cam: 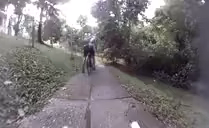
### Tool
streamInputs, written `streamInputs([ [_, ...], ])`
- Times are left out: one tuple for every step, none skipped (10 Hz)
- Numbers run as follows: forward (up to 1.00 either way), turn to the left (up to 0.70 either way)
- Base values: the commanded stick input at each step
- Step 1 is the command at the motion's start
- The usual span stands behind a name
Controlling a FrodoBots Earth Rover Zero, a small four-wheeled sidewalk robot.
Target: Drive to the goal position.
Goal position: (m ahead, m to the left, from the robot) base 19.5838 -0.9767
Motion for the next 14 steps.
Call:
streamInputs([
  [0.7,0.0],
  [0.7,0.0],
  [0.7,0.0],
  [0.7,0.0],
  [0.7,0.0],
  [0.7,0.0],
  [0.7,0.0],
  [0.7,0.0],
  [0.7,0.0],
  [0.7,0.0],
  [0.7,0.0],
  [0.7,0.0],
  [0.7,0.0],
  [0.7,0.0],
])
